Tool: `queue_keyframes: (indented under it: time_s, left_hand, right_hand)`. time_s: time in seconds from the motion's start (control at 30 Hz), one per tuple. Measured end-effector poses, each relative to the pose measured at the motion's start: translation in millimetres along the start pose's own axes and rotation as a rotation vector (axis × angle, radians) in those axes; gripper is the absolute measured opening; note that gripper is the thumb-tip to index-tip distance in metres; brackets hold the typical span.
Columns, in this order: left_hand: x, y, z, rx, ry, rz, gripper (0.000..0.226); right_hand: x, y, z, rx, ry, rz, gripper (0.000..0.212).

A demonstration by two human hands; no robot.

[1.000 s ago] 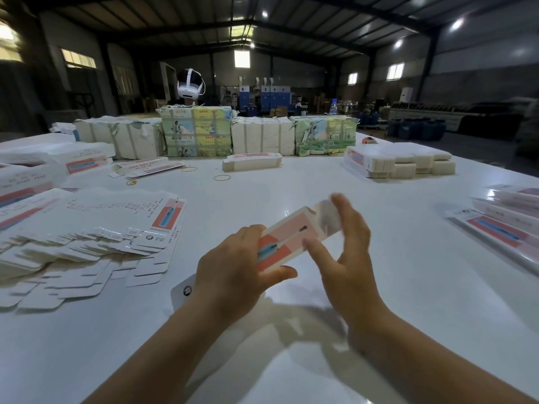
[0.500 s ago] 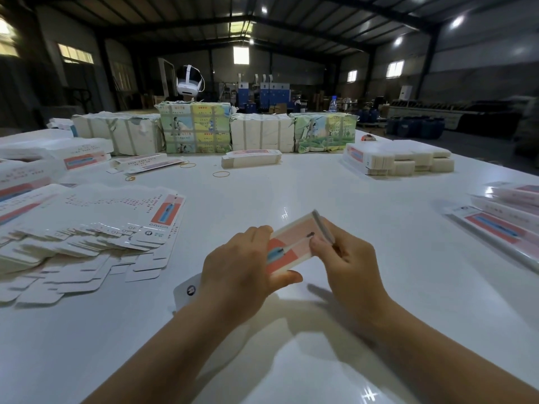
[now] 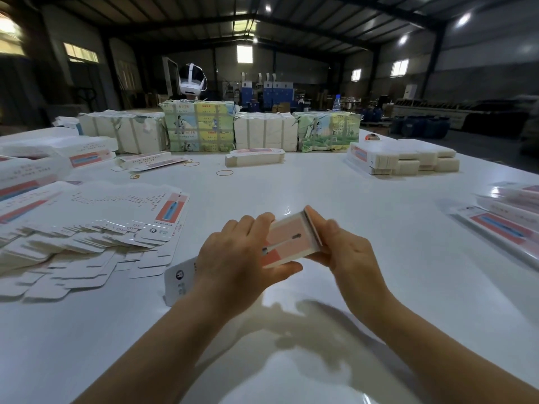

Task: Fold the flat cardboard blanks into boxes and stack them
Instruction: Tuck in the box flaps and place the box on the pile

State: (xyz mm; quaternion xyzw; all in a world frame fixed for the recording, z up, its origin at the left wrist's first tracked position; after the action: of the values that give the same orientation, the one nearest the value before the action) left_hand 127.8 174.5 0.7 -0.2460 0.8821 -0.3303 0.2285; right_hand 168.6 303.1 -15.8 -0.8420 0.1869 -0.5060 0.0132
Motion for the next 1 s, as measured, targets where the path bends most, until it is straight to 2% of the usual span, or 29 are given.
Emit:
queue_keyframes:
  time_s: [0.07, 0.17, 0.37, 0.47, 0.7, 0.83, 1.0]
  left_hand:
    - [-1, -3, 0, -0.014, -0.007, 0.001, 0.071]
    - [-4, -3, -1, -0.008, 0.0, -0.013, 0.072]
    - [-8, -3, 0, -0.018, 0.026, -0.035, 0.073]
    - [-10, -1, 0, -0.033, 0.043, 0.01, 0.072]
    - [-9, -3, 1, -0.088, 0.108, 0.076, 0.072]
    - [-12, -6, 1, -0.136, 0.152, 0.036, 0.071]
    - [-18, -10, 0, -0.167, 0.222, 0.003, 0.071]
  right_hand:
    - [-7, -1, -4, 0.036, 0.089, -0.222, 0.033]
    - [-11, -3, -5, 0.035, 0.124, -0.268, 0.041]
    - [-2, -13, 0, -0.115, -0.008, 0.067, 0.036]
    - [1, -14, 2, -0.134, -0.034, 0.136, 0.032]
    - [7, -10, 5, -0.114, -0.086, 0.184, 0.032]
    - [13, -10, 8, -0.108, -0.109, 0.158, 0.048]
    - [11, -11, 5, -0.094, -0.103, 0.069, 0.05]
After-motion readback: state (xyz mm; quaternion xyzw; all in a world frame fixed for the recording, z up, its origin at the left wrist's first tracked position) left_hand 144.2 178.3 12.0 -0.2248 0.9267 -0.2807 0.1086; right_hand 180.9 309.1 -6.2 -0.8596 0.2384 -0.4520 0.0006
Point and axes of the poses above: each hand's wrist, its own z-axis away from the middle knuckle, its own y-axis out of the palm, x = y × z, the point moved 9 cm from there along -z, towards the middle knuckle, and after that the axes turned 11 degrees about z, right-handed, at the moved point
